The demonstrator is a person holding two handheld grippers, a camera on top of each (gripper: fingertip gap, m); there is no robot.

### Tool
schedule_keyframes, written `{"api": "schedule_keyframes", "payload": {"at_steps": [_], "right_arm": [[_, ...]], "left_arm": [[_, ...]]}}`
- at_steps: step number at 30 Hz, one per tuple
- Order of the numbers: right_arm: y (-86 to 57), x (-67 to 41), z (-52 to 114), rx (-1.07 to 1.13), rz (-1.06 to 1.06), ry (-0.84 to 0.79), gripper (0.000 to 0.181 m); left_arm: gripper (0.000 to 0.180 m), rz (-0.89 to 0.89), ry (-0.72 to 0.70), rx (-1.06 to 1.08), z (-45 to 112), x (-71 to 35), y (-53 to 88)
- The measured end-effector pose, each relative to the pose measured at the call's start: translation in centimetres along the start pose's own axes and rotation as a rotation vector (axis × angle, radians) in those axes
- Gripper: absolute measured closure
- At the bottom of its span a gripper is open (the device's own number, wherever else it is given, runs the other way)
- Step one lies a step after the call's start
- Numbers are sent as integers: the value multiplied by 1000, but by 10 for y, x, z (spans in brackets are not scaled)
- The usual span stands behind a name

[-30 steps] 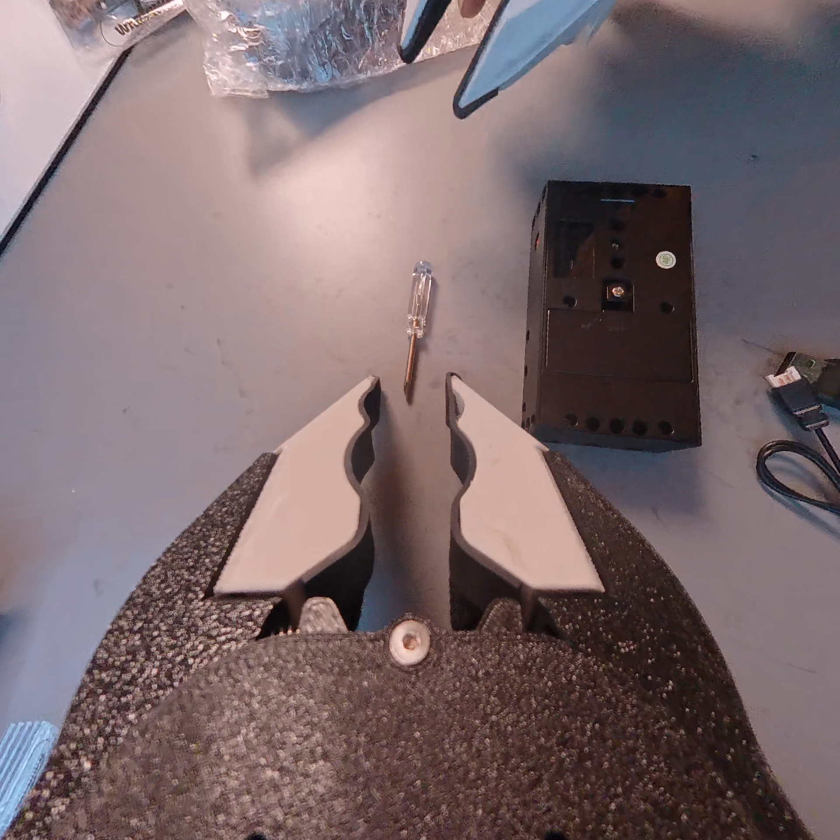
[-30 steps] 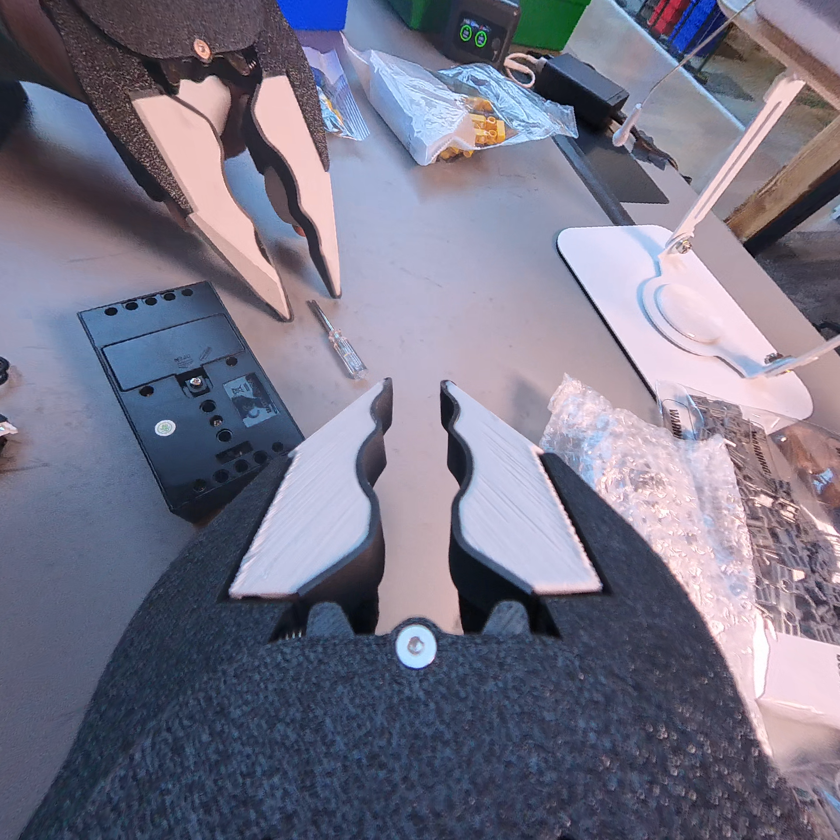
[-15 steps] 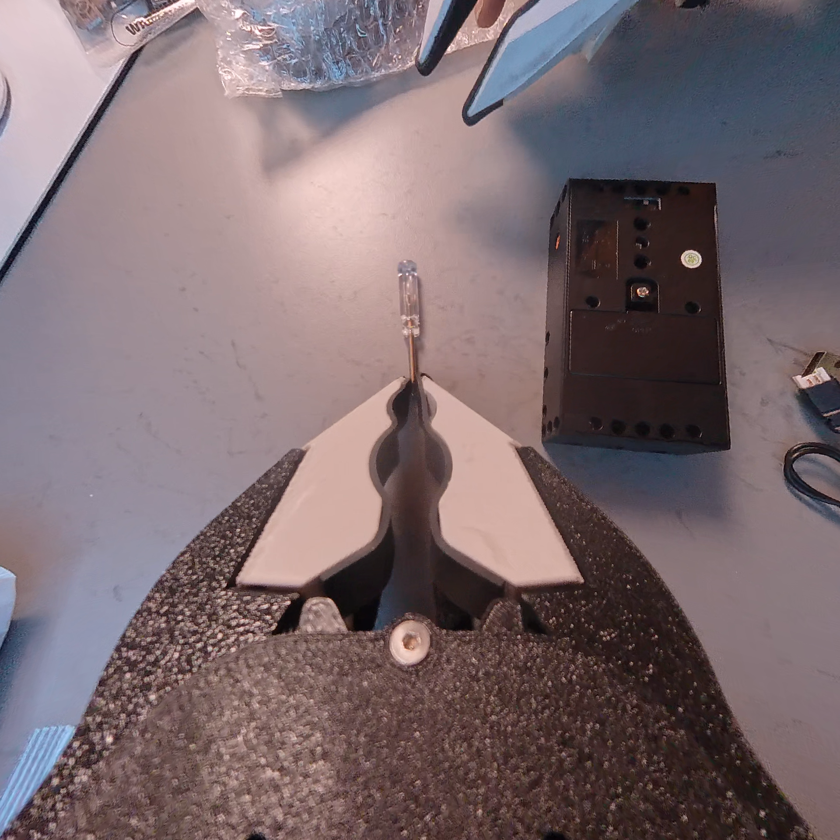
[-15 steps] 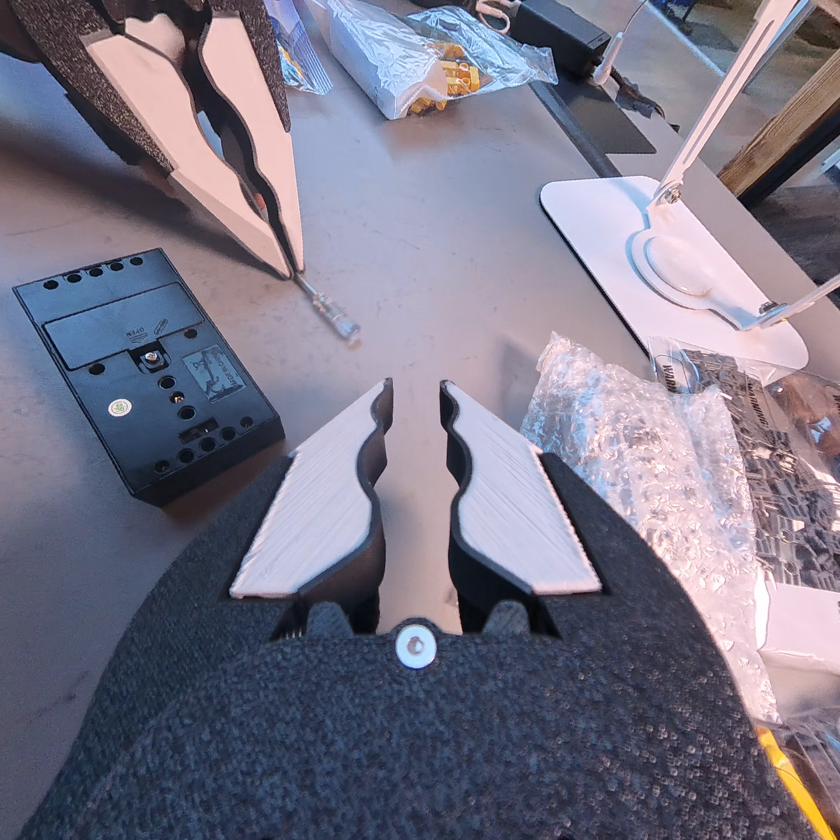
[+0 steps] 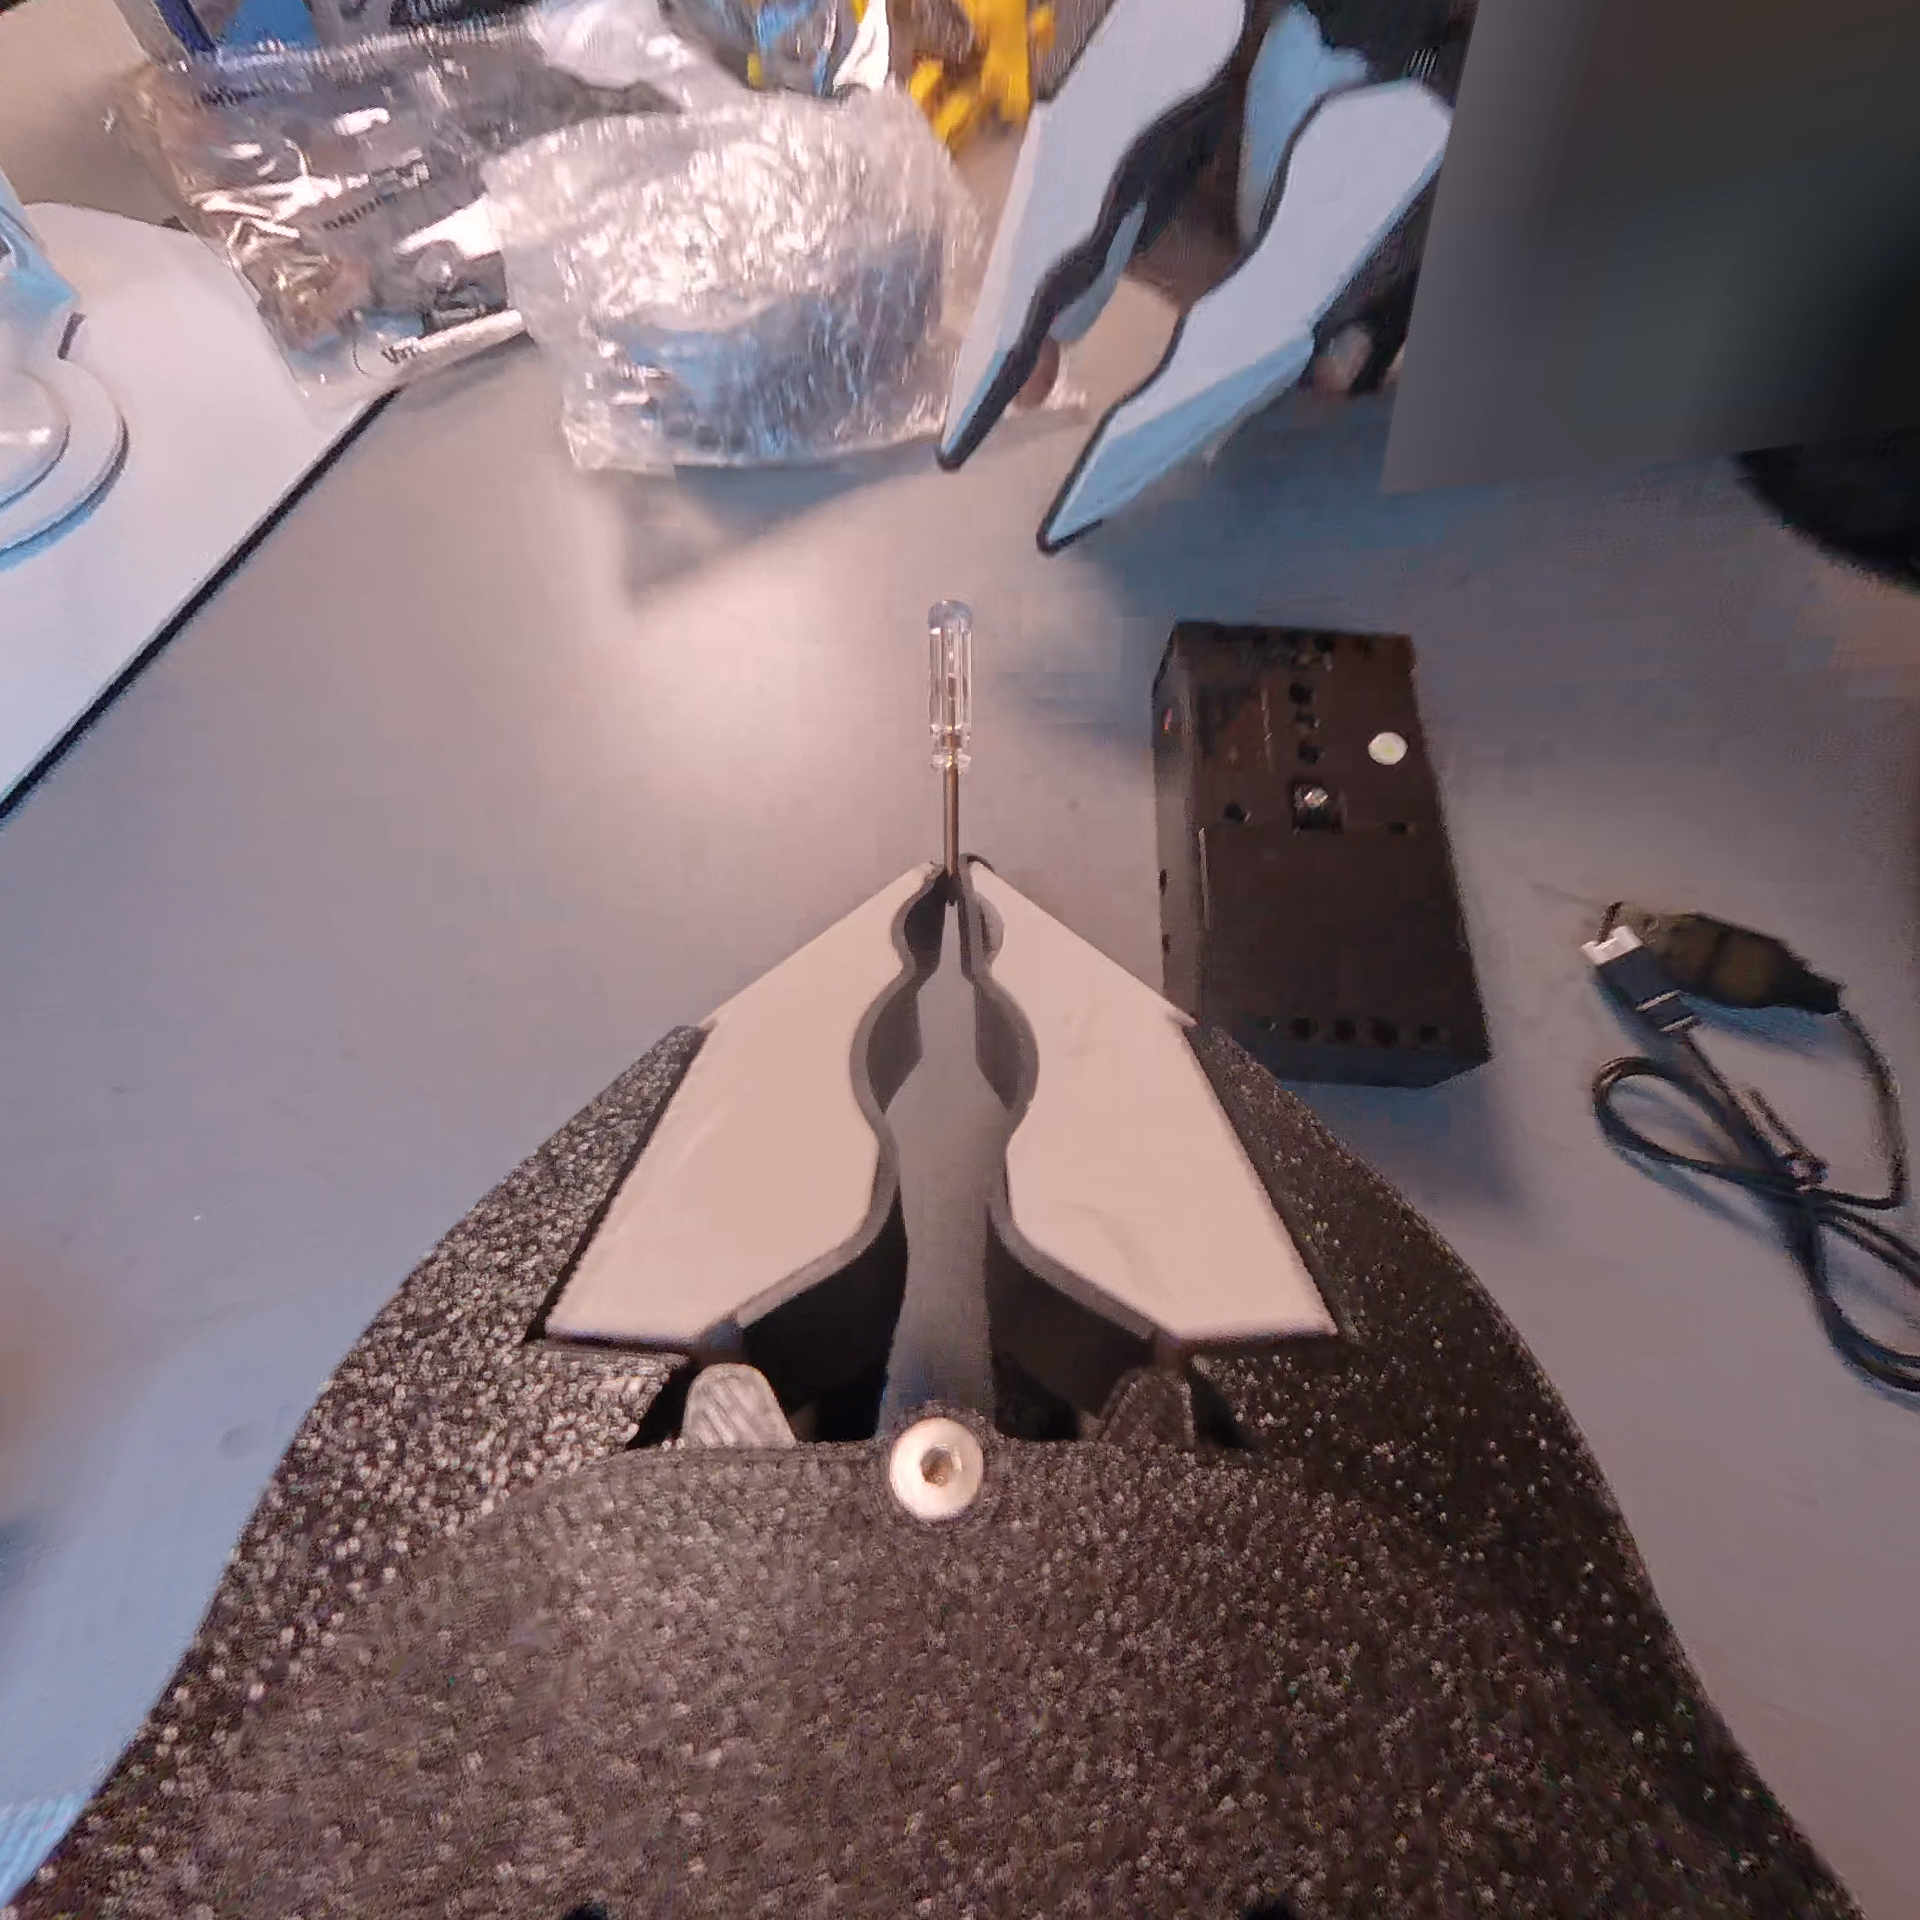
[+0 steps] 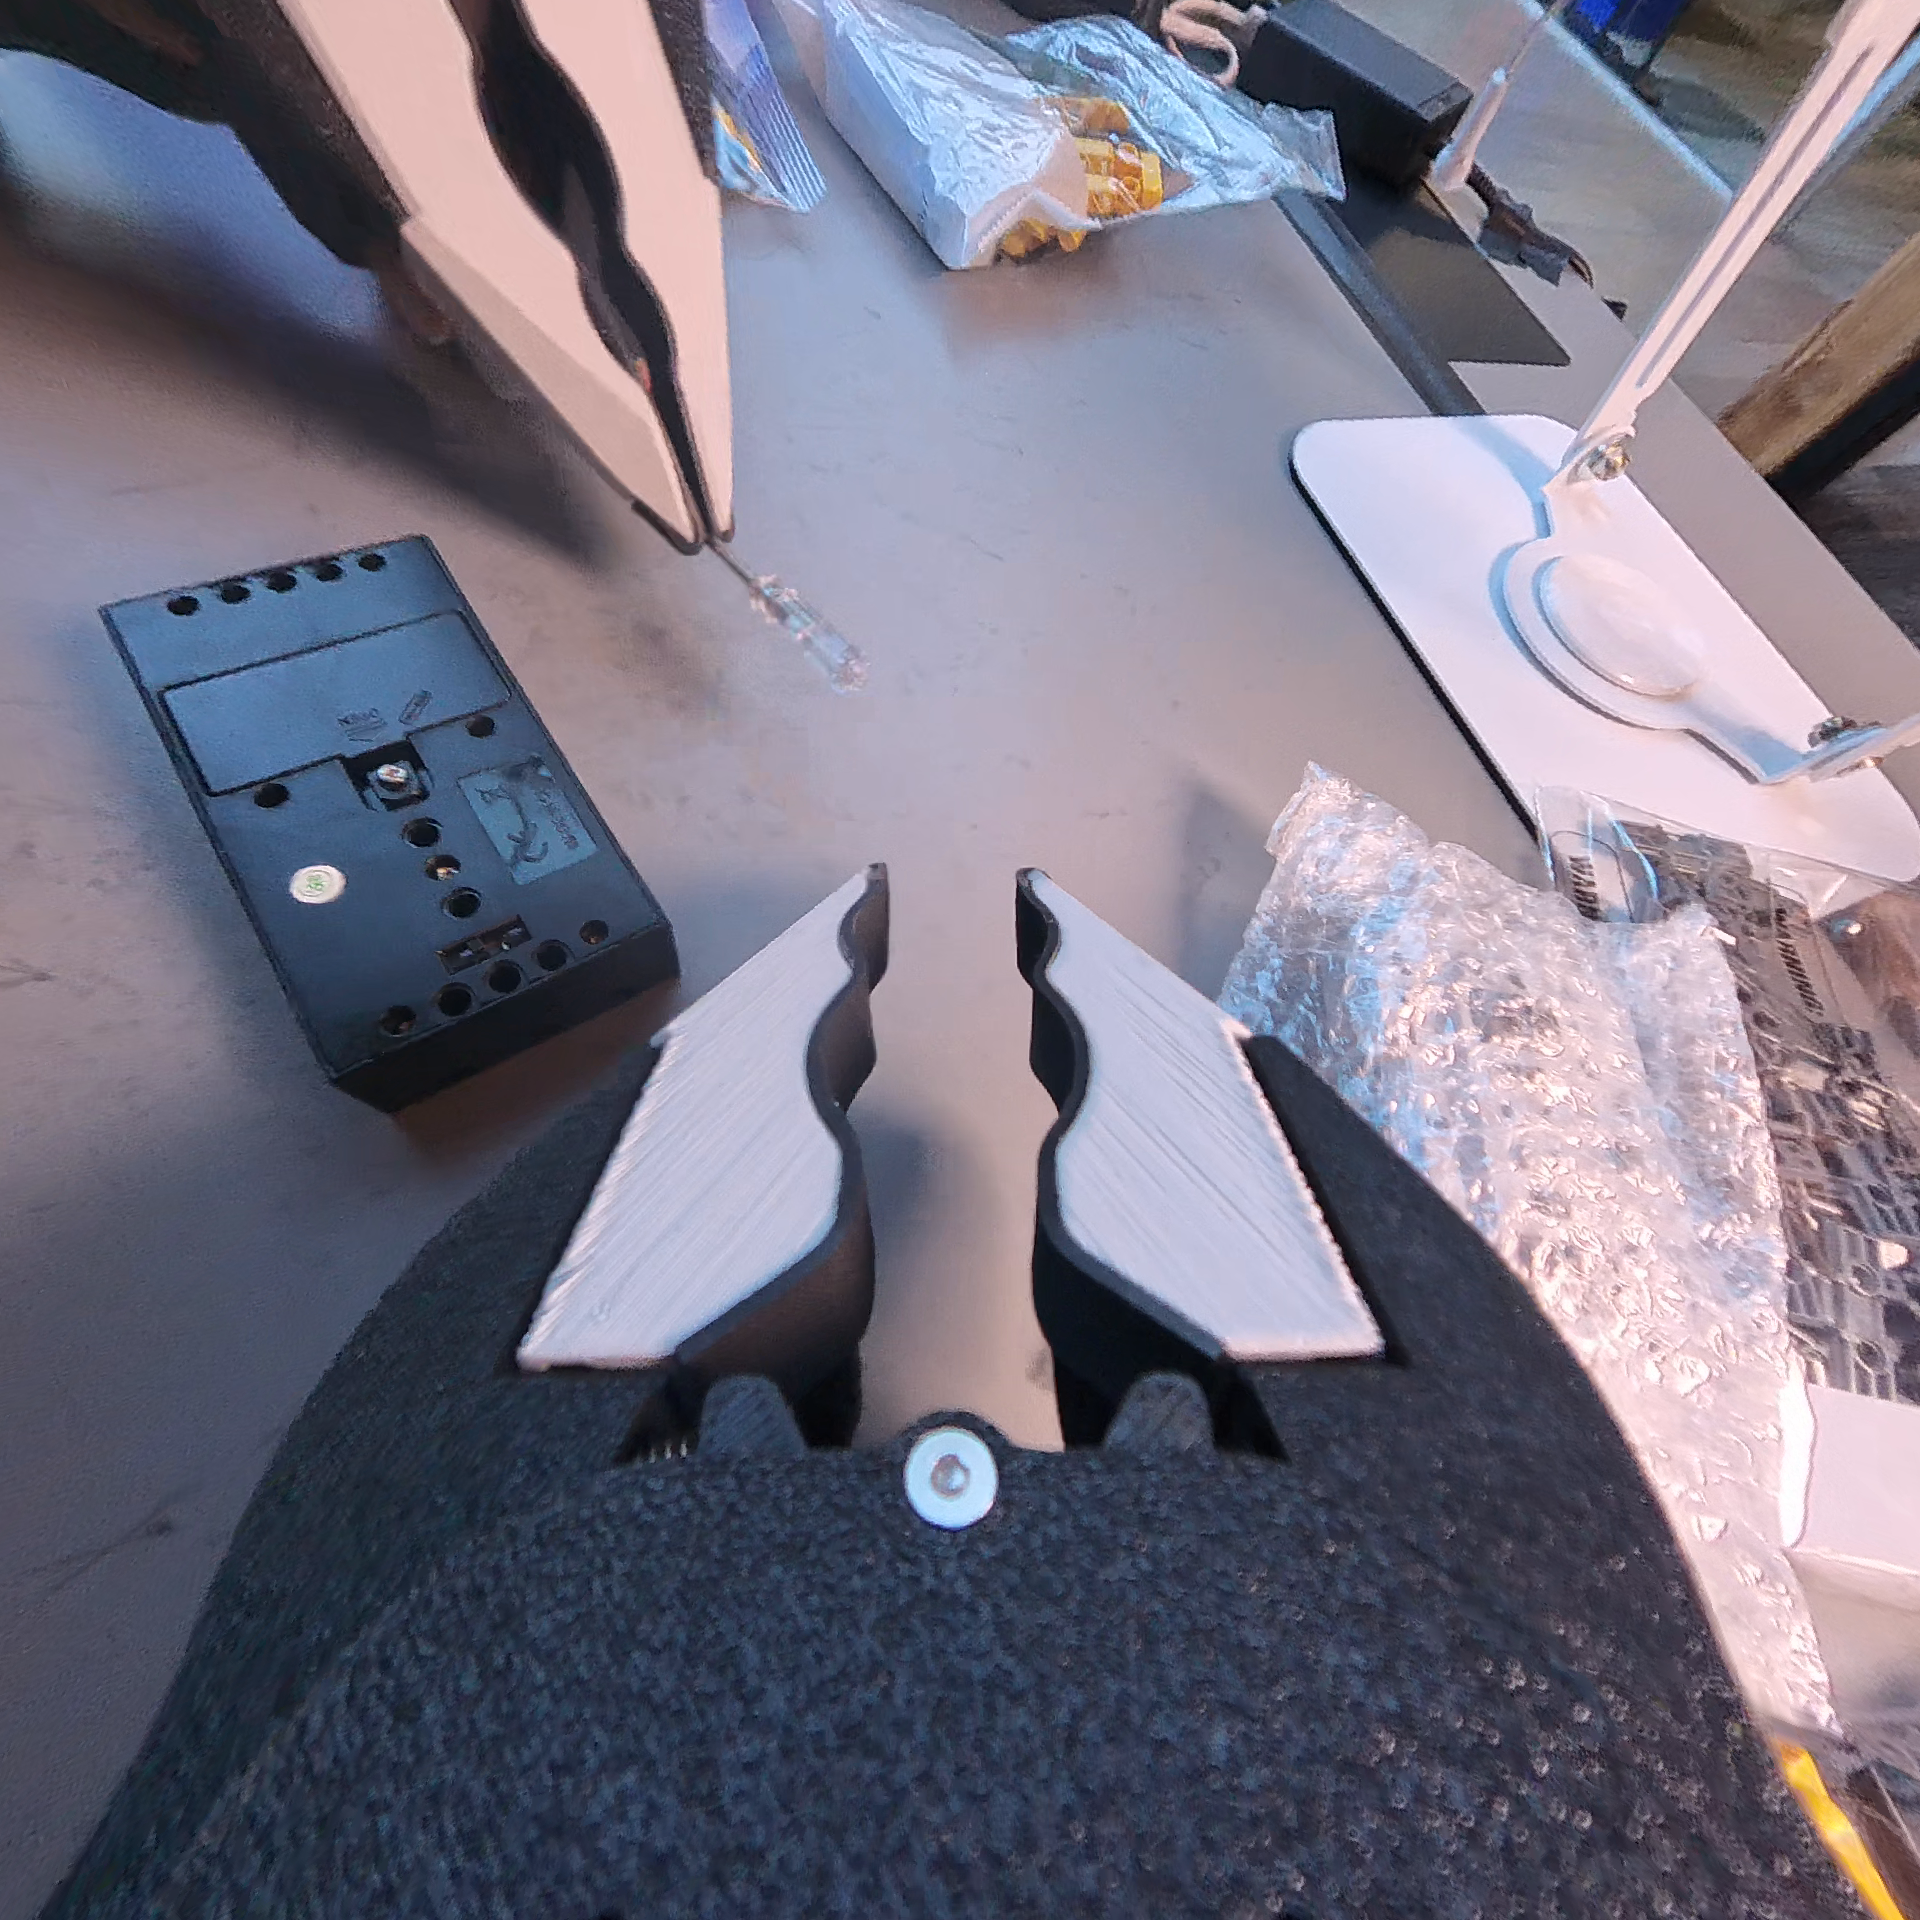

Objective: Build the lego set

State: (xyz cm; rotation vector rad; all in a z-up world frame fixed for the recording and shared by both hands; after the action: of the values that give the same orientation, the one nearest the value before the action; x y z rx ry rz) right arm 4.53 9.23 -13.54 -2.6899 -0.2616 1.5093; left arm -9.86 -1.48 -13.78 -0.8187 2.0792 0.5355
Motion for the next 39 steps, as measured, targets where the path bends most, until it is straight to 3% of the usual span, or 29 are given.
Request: {"api": "schedule_keyframes", "payload": {"at_steps": [4,7,15,18,21,27,39], "right_arm": [[16,-21,-7,-158,60,-181,147],[29,-39,-10,-288,138,-288,145],[50,-60,-21,-435,169,-361,174],[52,-62,-25,-429,96,-278,174],[52,-57,-29,-446,8,-88,175],[58,-58,-21,-483,-126,258,175],[72,-62,-7,-474,-172,380,175]], "left_arm": [[178,-94,-218,120,-15,-19,-7],[178,-78,-293,175,-18,-31,-20],[178,-31,-321,181,-21,-39,-35],[177,-12,-294,198,-16,-40,-40],[166,22,-244,228,-8,-39,-43],[166,4,-248,401,-1,-51,-34],[166,99,-146,427,13,-34,-52]]}}
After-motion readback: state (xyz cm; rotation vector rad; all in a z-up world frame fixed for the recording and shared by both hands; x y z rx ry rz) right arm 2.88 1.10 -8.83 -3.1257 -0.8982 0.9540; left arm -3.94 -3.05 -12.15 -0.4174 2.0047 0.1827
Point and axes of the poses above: each gripper's, where its closed fingertips meet, z out along the fingers, x out of its underside, y = z × x across the jaws, the point moved 6 cm from there along -z, back along the fingers, and after that the axes turned 7 degrees about z, right-handed, at the moved point
